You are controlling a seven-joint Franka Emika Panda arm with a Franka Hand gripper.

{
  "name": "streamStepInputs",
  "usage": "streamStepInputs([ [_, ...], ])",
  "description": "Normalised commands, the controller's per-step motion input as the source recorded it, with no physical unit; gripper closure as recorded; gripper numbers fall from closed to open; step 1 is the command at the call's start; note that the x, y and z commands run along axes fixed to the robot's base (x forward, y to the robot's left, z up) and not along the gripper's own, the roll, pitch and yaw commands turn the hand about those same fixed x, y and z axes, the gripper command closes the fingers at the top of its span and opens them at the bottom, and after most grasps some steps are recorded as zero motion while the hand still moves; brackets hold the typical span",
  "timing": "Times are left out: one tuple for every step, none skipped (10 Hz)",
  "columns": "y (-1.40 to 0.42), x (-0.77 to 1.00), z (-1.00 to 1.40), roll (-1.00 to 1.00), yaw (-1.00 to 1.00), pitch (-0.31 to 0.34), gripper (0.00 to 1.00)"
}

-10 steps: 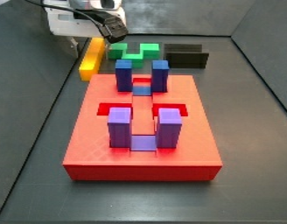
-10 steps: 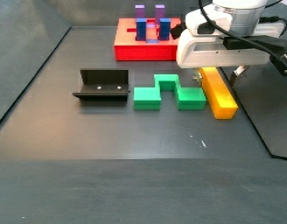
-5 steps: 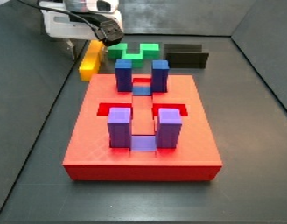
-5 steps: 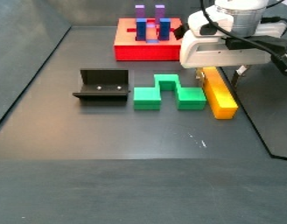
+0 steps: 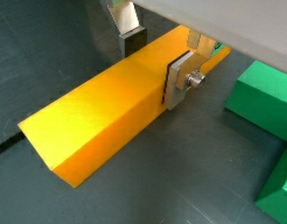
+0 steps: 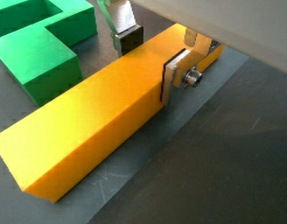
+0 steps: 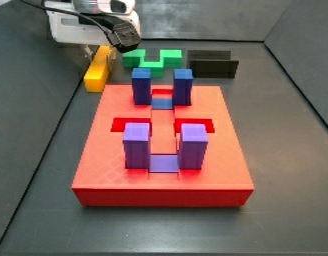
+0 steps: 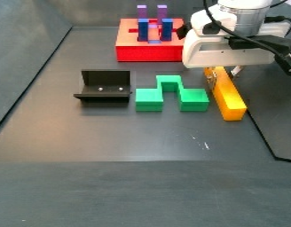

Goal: Pick up the yellow object. Move up. Move to above the board. Insert the yellow object.
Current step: Pick up the yellow object.

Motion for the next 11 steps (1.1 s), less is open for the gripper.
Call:
streamStepInputs([
  [0.0,0.0,0.0,0.0,0.0,0.0,1.0],
  [0.0,0.0,0.0,0.0,0.0,0.0,1.0],
  [0.0,0.0,0.0,0.0,0.0,0.0,1.0],
  [0.0,0.0,0.0,0.0,0.0,0.0,1.0],
  [0.0,0.0,0.0,0.0,0.0,0.0,1.0],
  [0.0,0.0,0.0,0.0,0.0,0.0,1.0],
  [0.0,0.0,0.0,0.0,0.0,0.0,1.0],
  [0.0,0.0,0.0,0.0,0.0,0.0,1.0],
  [0.0,0.0,0.0,0.0,0.0,0.0,1.0],
  [0.0,0.0,0.0,0.0,0.0,0.0,1.0],
  [0.0,0.0,0.0,0.0,0.0,0.0,1.0],
])
